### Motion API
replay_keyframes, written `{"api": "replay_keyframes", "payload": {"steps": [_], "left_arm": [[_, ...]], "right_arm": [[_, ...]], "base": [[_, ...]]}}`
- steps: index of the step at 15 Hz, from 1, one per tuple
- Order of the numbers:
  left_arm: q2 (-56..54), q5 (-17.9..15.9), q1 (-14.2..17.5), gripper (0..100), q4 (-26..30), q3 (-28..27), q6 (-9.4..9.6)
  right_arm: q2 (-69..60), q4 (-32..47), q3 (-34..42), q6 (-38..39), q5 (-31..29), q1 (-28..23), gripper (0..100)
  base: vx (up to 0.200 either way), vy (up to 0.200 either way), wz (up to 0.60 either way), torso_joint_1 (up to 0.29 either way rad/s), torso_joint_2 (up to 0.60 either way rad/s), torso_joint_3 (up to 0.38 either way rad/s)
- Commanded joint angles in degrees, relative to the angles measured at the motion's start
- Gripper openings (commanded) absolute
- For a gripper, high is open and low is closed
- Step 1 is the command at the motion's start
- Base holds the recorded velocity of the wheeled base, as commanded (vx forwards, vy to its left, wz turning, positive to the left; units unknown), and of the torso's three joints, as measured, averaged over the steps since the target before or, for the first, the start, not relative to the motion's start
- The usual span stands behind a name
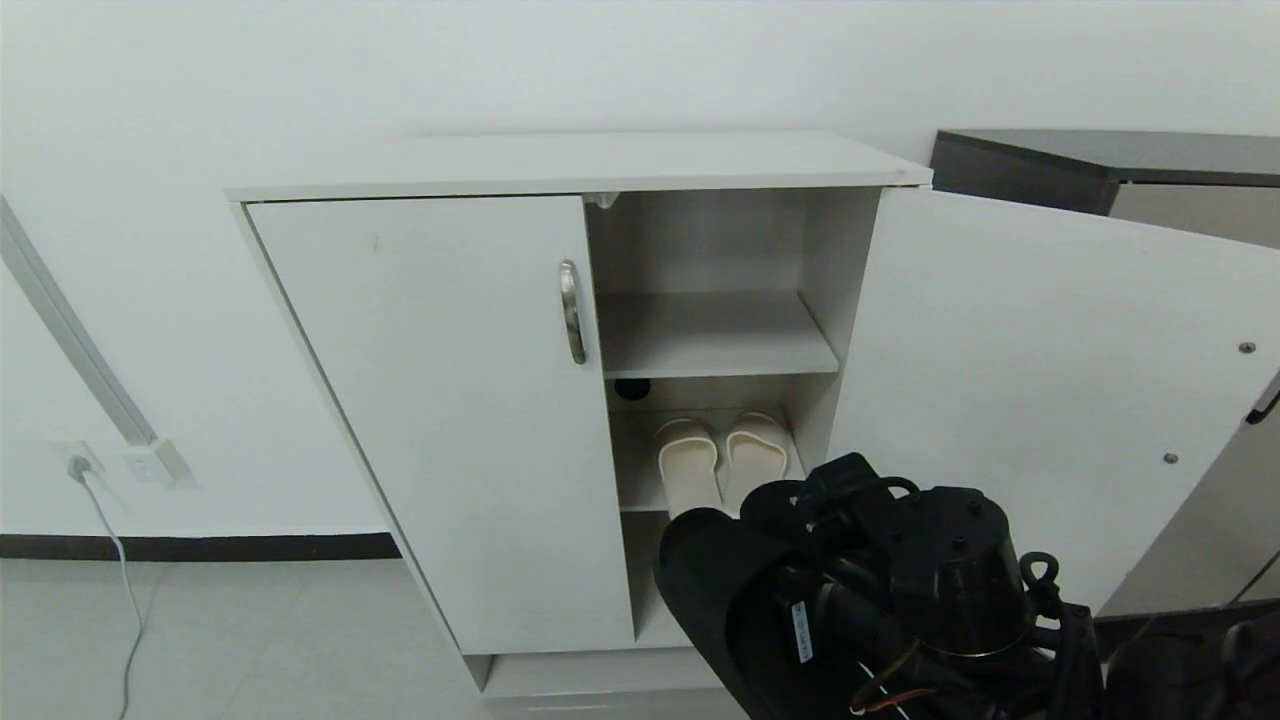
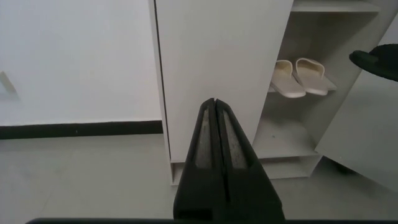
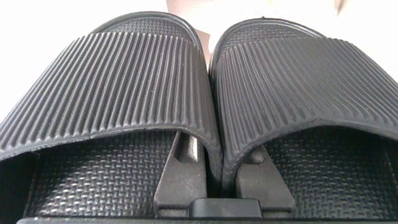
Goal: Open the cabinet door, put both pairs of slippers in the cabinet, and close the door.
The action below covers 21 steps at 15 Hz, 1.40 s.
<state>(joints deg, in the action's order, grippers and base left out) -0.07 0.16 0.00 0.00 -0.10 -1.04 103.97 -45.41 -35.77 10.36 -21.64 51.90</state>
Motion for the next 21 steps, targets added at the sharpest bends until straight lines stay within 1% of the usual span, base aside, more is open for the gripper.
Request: {"api": "replay_keyframes", "payload": {"steps": [1, 5, 7, 8, 10, 11, 12, 15, 16, 17, 18, 19, 20, 21], "left_arm": [[0.07, 0.02, 0.0, 0, 0.0, 0.01, 0.07], [0.07, -0.07, 0.0, 0, 0.0, 0.01, 0.25], [0.07, -0.07, 0.0, 0, 0.0, 0.01, 0.16], [0.07, -0.07, 0.0, 0, 0.0, 0.01, 0.25], [0.07, -0.07, 0.0, 0, 0.0, 0.01, 0.25], [0.07, -0.07, 0.0, 0, 0.0, 0.01, 0.25], [0.07, -0.07, 0.0, 0, 0.0, 0.01, 0.25], [0.07, -0.07, 0.0, 0, 0.0, 0.01, 0.25], [0.07, -0.07, 0.0, 0, 0.0, 0.01, 0.25], [0.07, -0.07, 0.0, 0, 0.0, 0.01, 0.33], [0.07, -0.07, 0.0, 0, 0.0, 0.01, 0.33], [0.07, -0.07, 0.0, 0, 0.0, 0.01, 0.33], [0.07, -0.07, 0.0, 0, 0.0, 0.01, 0.33], [0.07, -0.07, 0.0, 0, 0.0, 0.01, 0.33]], "right_arm": [[0.09, -0.03, -0.09, 0.01, 0.02, 0.4, 0], [0.88, -0.21, -0.09, 0.01, -0.07, 0.49, 0], [1.93, -2.05, -0.27, 0.01, -0.77, 0.49, 0], [3.6, -3.46, -1.06, 0.01, -2.53, 0.49, 0], [8.44, -3.11, -7.39, 0.18, -11.32, 0.58, 0], [13.1, -0.64, -13.45, 0.8, -18.88, 0.58, 0], [15.82, 1.2, -17.85, 1.85, -22.22, 0.93, 0], [17.05, 11.66, -28.66, 4.67, -27.23, 2.16, 0], [16.88, 15.44, -33.49, 6.07, -29.95, 2.25, 0], [16.26, 19.04, -37.27, 6.86, -31.27, 2.25, 0], [15.12, 23.0, -39.82, 7.13, -31.27, 2.16, 0], [14.5, 25.2, -41.05, 7.13, -31.27, 2.07, 0], [13.62, 29.15, -43.69, 7.48, -31.27, 1.72, 0], [13.45, 30.82, -45.27, 7.66, -31.18, 1.54, 0]], "base": [[0.0, 0.0, 0.0, -0.002, 0.4, 0.378], [0.0, 0.0, 0.0, -0.003, 0.04, 0.034], [0.0, 0.0, 0.0, -0.001, 0.01, 0.028], [0.0, 0.0, 0.0, -0.002, 0.21, 0.159], [0.0, 0.0, 0.0, 0.007, 0.1, 0.063], [0.0, 0.0, 0.0, 0.0, 0.0, 0.0], [0.0, 0.0, 0.0, 0.0, 0.0, 0.0], [0.0, 0.0, 0.0, 0.0, 0.0, 0.0], [0.0, 0.0, 0.0, 0.0, 0.0, 0.0], [0.0, 0.0, 0.0, 0.0, 0.0, 0.0], [0.0, 0.0, 0.0, 0.0, 0.0, 0.0], [0.0, 0.0, 0.0, 0.0, 0.0, 0.0], [0.0, 0.0, 0.0, 0.0, 0.0, 0.0], [0.0, 0.0, 0.0, 0.0, 0.0, 0.0]]}}
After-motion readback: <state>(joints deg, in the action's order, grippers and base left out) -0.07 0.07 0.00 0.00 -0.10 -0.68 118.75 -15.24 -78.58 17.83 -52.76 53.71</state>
